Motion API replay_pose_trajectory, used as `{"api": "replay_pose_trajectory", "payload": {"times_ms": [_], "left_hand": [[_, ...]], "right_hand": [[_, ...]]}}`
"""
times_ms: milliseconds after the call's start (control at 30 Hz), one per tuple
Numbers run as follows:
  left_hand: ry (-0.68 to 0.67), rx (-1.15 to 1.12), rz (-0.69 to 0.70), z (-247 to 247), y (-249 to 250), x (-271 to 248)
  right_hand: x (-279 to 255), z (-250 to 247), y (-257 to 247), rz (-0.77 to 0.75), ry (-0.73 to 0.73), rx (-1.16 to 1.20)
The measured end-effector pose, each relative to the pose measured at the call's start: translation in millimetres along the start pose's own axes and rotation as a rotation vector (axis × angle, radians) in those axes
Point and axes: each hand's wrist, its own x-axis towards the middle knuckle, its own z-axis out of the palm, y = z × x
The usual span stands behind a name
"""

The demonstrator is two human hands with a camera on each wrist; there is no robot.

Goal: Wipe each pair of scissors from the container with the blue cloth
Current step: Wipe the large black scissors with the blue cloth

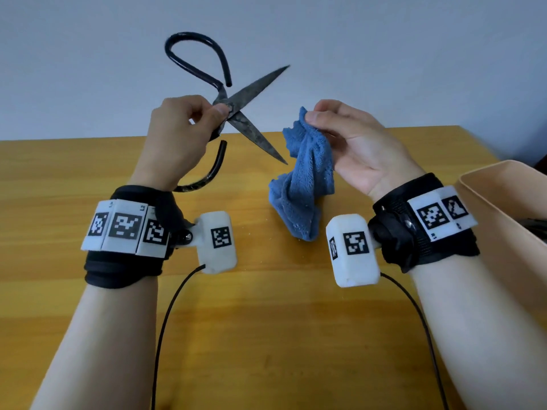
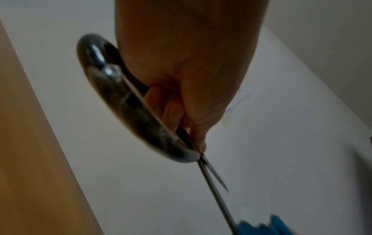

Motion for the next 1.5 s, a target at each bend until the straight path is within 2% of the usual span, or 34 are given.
{"api": "replay_pose_trajectory", "payload": {"times_ms": [167, 267, 467, 833, 1033, 1267, 1500], "left_hand": [[-0.039, 0.07, -0.005, 17, 12, -2], [-0.057, 0.042, -0.025, 21, 15, -2], [-0.096, -0.053, -0.074, 21, 14, -3], [-0.102, -0.137, -0.092, 16, 10, -3], [-0.127, -0.153, -0.107, 15, 9, -3], [-0.139, -0.159, -0.097, 15, 11, -4], [-0.114, -0.161, -0.107, 12, 8, -3]], "right_hand": [[-5, 13, 2, -0.12, -0.008, -0.362], [-7, 13, 3, -0.088, -0.039, -0.517], [-10, 11, -2, -0.013, -0.092, -0.667], [-13, 10, -4, 0.06, -0.134, -0.735], [-11, 8, -4, 0.093, -0.082, -0.686], [-11, 5, -6, 0.138, -0.104, -0.611], [-11, 0, -6, 0.141, -0.132, -0.651]]}}
